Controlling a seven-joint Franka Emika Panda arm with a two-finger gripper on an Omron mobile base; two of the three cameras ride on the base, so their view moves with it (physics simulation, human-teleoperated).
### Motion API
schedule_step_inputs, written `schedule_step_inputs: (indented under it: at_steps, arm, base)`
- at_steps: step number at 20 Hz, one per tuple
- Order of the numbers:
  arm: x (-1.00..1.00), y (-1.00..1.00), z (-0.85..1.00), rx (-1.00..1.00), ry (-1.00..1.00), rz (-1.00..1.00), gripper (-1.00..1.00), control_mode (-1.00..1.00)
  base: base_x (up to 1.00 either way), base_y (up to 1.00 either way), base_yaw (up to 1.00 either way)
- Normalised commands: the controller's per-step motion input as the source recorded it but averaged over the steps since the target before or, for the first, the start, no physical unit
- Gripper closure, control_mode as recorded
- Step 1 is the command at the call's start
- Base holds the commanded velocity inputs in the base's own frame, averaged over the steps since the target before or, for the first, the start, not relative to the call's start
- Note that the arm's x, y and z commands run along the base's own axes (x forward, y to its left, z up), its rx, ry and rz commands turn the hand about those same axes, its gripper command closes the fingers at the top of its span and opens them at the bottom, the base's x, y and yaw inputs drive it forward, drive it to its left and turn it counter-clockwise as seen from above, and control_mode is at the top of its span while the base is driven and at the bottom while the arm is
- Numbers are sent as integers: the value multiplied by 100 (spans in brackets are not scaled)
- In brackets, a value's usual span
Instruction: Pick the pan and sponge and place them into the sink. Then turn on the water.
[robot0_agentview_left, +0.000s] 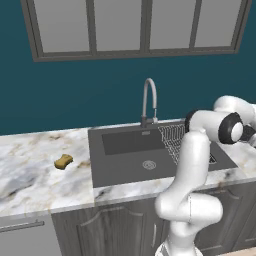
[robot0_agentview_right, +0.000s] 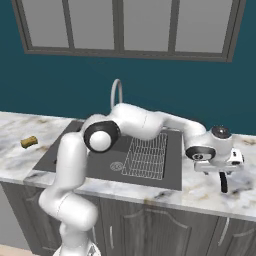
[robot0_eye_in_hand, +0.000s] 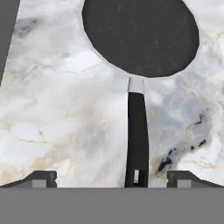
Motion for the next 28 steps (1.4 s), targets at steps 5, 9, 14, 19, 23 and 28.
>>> schedule_step_inputs:
  at_steps: [5, 9, 14, 19, 23, 28]
  arm:
    - [10, -42, -27, 5, 7, 0, -100, -100]
    - [28, -33, -28, 4, 9, 0, -100, -100]
    - [30, -16, -31, 3, 10, 0, -100, -100]
    - [7, 0, -43, 1, 11, 0, -100, -100]
    - [1, 0, -46, 2, 11, 0, -100, -100]
    - [2, 0, -44, 0, 9, 0, 100, -100]
  base:
    - [0, 0, 0]
    - [0, 0, 0]
    - [0, 0, 0]
    - [0, 0, 0]
    - [0, 0, 0]
    - [0, 0, 0]
